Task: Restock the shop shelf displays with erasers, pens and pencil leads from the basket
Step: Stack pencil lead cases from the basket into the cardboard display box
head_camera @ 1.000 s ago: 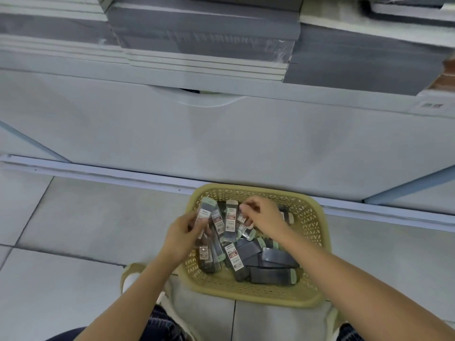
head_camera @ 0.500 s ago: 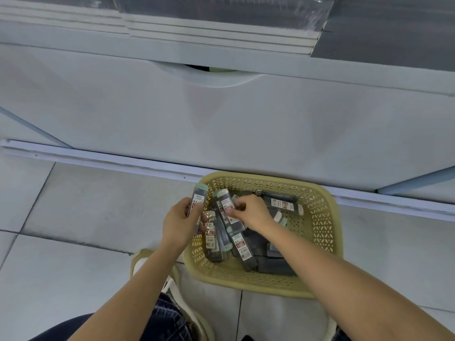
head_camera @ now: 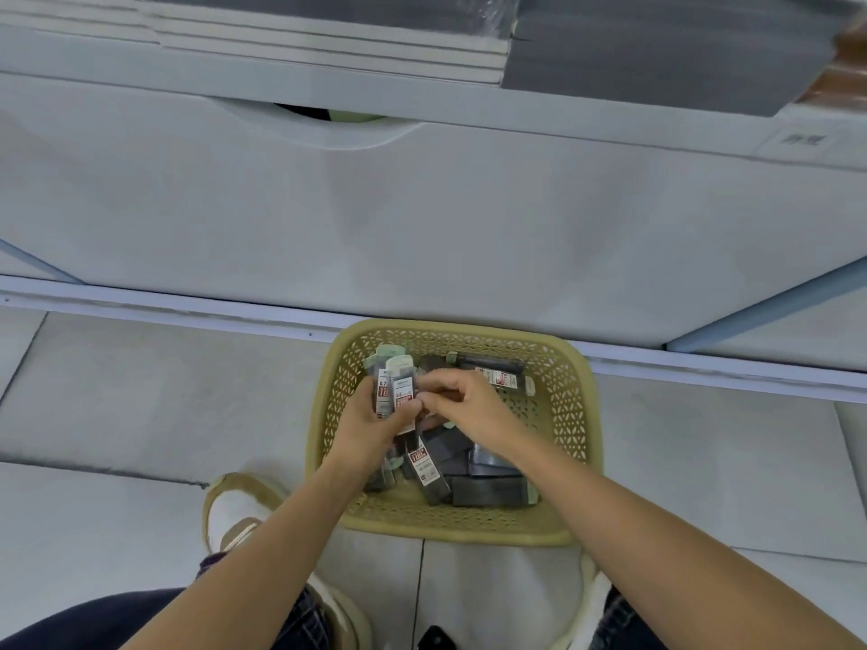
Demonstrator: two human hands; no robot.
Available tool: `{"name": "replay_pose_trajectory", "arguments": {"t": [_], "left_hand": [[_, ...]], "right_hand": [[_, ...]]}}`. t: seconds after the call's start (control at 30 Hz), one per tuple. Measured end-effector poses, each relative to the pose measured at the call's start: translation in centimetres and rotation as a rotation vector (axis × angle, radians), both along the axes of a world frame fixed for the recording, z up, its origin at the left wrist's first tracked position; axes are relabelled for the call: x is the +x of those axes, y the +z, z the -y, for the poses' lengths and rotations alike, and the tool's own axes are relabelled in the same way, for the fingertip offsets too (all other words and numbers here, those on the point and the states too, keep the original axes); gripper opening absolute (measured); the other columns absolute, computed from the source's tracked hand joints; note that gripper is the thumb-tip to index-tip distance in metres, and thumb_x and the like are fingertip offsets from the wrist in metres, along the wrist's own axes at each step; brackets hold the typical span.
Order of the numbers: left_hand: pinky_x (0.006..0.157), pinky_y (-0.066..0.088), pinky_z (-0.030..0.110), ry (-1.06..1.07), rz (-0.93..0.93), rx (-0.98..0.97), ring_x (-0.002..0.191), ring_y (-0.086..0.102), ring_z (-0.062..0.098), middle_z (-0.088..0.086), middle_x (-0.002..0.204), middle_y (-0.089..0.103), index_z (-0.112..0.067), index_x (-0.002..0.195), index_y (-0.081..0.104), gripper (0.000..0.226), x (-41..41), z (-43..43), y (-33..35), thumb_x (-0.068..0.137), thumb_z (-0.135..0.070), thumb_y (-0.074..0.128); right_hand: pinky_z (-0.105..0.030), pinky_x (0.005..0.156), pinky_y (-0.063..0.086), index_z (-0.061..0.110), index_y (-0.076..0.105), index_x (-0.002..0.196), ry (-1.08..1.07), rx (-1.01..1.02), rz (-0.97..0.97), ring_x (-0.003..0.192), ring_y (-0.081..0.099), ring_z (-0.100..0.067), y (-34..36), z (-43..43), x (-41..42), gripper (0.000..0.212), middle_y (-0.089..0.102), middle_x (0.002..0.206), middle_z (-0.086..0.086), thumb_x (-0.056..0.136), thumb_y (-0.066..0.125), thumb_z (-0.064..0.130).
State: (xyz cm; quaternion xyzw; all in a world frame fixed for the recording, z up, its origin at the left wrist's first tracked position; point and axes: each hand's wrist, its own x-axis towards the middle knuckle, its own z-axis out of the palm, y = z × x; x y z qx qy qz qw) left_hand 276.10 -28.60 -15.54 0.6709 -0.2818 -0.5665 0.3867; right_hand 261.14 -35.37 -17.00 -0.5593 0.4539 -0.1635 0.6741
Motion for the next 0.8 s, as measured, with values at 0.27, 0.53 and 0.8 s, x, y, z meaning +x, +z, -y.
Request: {"name": "replay_pose_trajectory", "arguments": {"t": [0.27,0.53,0.8], "left_hand": [[0.075,0.06,0.045,0.043,-0.023,0.048,0.079,0.072,0.026,0.011,0.086,0.073,-0.008,0.113,0.056,0.018,0.3,0.0,-0.8,0.095,-0.01,0.06],[0.064,0.058,0.033,0.012,-0.051,0.083,0.072,0.07,0.022,0.008,0.08,0.073,-0.009,0.11,0.055,0.015,0.4,-0.2,-1.3,0.096,-0.01,0.059],[0.063,0.059,0.032,-0.051,-0.031,0.09,0.07,0.068,0.019,0.01,0.084,0.072,-0.008,0.11,0.057,0.017,-0.1,-0.3,-0.8,0.094,-0.006,0.06]], "right_hand": [[-0.034,0.101,0.043,0.017,0.059,0.127,-0.087,-0.548,-0.716,0.115,0.053,-0.017,-2.9,2.0,-4.7,0.036,0.057,0.125,-0.001,0.092,0.057,0.011],[-0.039,0.097,0.043,0.014,0.055,0.129,-0.08,-0.636,-0.886,0.113,0.052,-0.025,-4.9,0.4,-5.5,0.034,0.056,0.124,-0.006,0.096,0.054,0.025],[-0.032,0.071,0.04,0.012,0.063,0.097,-0.012,-0.436,-0.656,0.089,0.057,-0.021,-5.3,0.9,-5.6,0.022,0.061,0.095,-0.002,0.087,0.069,0.031]]}}
